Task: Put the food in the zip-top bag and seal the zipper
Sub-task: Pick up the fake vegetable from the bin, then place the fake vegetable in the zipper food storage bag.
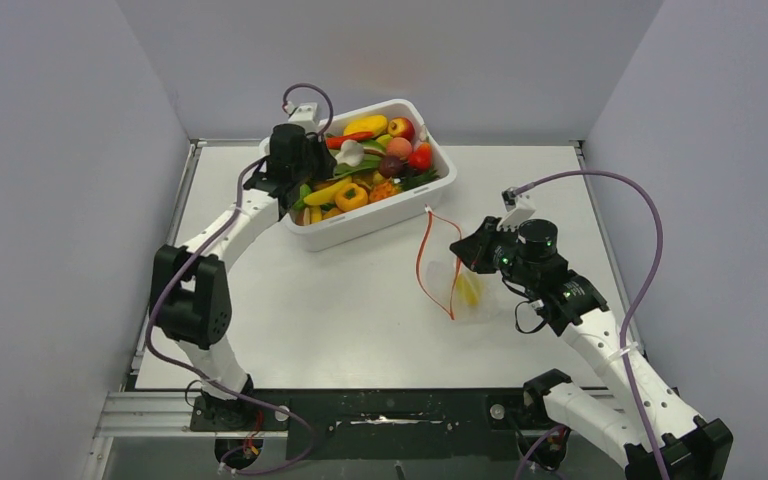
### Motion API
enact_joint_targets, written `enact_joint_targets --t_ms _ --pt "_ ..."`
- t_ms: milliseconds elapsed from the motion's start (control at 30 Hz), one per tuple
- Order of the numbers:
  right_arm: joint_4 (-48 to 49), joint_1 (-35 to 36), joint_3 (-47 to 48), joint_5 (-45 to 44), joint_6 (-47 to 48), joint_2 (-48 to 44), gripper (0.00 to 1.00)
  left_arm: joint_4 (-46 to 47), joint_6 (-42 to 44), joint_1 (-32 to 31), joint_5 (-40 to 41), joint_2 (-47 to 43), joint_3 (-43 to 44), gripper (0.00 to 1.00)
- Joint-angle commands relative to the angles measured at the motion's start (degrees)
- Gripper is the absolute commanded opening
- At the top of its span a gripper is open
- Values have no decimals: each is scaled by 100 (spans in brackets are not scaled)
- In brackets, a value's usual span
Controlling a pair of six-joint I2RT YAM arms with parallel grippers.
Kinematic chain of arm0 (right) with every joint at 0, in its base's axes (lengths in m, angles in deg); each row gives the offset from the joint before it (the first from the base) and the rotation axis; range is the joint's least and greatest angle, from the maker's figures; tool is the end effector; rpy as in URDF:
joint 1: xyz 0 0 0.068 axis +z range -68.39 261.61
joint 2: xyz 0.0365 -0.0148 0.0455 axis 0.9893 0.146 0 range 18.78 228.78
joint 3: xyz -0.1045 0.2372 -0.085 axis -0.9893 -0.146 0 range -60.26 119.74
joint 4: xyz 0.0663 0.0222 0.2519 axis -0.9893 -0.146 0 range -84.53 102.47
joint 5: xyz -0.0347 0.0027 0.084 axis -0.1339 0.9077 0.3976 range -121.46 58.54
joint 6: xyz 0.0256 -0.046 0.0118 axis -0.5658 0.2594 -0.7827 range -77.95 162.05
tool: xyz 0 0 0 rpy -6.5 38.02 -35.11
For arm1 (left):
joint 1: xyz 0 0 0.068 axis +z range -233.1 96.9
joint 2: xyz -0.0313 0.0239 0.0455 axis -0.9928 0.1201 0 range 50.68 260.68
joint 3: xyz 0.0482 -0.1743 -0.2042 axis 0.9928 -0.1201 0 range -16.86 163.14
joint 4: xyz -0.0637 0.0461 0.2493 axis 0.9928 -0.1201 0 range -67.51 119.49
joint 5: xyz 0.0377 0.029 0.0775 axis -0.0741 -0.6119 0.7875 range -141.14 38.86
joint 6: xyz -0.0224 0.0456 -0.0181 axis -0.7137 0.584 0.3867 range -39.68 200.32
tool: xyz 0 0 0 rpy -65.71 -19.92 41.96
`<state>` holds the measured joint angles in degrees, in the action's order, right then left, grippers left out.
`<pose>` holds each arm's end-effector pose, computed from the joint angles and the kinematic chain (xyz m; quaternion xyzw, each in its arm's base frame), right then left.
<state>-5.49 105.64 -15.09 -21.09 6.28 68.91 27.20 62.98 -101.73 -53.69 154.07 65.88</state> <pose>0.1804 0.0876 0.3122 0.0352 0.8308 0.3396 0.4395 0.4092 -0.1397 0.2973 0.0216 0.8332 -0.1882 0.5195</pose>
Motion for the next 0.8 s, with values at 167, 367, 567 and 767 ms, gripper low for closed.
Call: enact_joint_targets --t_ms 167,367,567,767 --pt "672 6 -91 133 -415 -79 0 229 -499 1 -30 -1884 -1191 0" --pt "779 16 -67 26 -509 57 0 -265 -525 -63 -870 -2710 -1597 0" --pt "921 19 80 -35 -502 309 0 -207 -695 -218 -2122 -3541 -2185 0" --pt "1047 25 243 55 -458 617 0 -144 -876 -592 -2636 -4099 -2618 0"
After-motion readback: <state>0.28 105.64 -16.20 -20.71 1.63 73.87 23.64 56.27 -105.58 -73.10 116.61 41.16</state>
